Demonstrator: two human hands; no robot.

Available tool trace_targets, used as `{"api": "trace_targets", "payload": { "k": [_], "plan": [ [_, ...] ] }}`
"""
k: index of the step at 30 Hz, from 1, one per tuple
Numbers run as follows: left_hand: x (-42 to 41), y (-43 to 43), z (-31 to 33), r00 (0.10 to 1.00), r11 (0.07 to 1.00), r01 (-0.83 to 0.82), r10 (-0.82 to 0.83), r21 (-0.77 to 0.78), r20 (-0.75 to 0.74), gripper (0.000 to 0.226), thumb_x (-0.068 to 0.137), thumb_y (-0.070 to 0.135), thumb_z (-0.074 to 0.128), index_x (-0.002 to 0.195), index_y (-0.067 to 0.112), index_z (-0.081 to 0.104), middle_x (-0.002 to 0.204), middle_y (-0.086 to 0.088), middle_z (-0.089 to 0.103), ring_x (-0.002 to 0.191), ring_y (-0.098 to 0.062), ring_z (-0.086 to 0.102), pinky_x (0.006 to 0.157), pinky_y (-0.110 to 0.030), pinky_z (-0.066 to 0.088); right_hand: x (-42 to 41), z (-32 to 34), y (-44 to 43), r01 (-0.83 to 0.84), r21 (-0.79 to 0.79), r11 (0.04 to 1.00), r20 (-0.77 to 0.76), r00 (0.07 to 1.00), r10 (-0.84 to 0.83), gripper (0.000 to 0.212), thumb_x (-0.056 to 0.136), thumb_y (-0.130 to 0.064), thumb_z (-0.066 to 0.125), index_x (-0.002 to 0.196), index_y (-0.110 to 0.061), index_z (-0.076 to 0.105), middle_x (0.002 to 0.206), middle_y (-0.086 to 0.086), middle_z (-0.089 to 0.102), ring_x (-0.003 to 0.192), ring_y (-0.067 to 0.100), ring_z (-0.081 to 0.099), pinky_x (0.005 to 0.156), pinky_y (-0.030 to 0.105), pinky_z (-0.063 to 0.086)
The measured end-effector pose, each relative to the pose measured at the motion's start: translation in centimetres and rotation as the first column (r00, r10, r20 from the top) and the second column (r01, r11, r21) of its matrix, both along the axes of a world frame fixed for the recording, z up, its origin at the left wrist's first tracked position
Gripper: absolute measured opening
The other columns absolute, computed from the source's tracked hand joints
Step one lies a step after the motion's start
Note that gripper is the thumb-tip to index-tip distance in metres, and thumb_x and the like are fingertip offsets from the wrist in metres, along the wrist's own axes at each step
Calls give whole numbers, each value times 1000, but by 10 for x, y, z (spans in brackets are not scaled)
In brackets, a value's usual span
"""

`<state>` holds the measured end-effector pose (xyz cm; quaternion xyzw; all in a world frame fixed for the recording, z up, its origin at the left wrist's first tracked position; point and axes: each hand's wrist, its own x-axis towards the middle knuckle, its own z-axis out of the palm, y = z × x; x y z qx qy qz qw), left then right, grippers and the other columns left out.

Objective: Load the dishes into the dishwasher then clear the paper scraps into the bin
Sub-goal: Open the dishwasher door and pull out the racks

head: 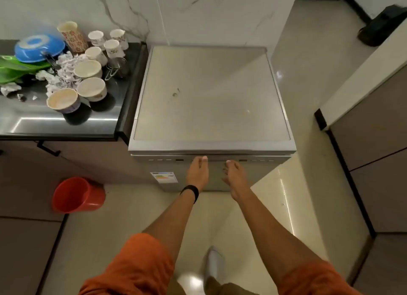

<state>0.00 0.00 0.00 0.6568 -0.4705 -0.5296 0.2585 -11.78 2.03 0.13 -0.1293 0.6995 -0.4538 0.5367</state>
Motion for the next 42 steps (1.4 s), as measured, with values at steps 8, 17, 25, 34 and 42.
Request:
{"api": "trace_targets", "payload": {
  "k": [8, 17, 25, 34, 42],
  "plan": [
    [-23, -28, -4, 658, 774, -377, 610, 508, -441, 26, 107, 37, 43, 109, 17, 59, 109, -7, 64, 103, -20, 61, 89, -38, 51, -4, -17, -35, 246, 131, 960, 493, 824, -278, 13, 104, -9, 49, 106, -6, 62, 107, 14, 67, 97, 21, 67, 87, 36, 57],
    [-2, -25, -10, 482, 737, -308, 666, 602, -569, 28, 98, 42, 48, 113, 19, 53, 128, -10, 65, 127, -25, 53, 109, -45, 36, -11, -20, -30, 262, 116, 958, 623, 732, -275, 15, 100, -11, 50, 90, -9, 60, 103, 11, 68, 107, 22, 64, 88, 35, 54],
    [9, 25, -22, 662, 769, -327, 601, 549, -448, 43, 103, 49, 45, 122, 14, 60, 115, -10, 73, 110, -22, 65, 97, -41, 50, 4, -28, 17, 271, 145, 952, 552, 776, -305, 25, 97, -27, 67, 112, -7, 64, 100, 8, 69, 89, 19, 67, 83, 31, 56],
    [49, 21, -12, 674, 751, 600, -290, -275, 679, 43, 99, 42, 55, 136, 21, 53, 132, -6, 60, 127, -28, 51, 102, -47, 47, 28, -38, 88, 265, 197, 944, 361, 875, -321, 23, 100, -35, 62, 110, -14, 62, 111, 7, 69, 100, 22, 69, 73, 31, 55],
    [73, 52, -63, 316, 602, 794, -532, 88, 786, 77, 102, 64, 26, 163, 22, 4, 170, -5, 12, 156, -28, 8, 126, -50, 1, 20, -29, 119, -369, 195, 909, -801, 475, 365, 21, 92, -44, 66, 98, -24, 69, 99, -5, 70, 102, 22, 62, 86, 35, 50]
  ]
}}
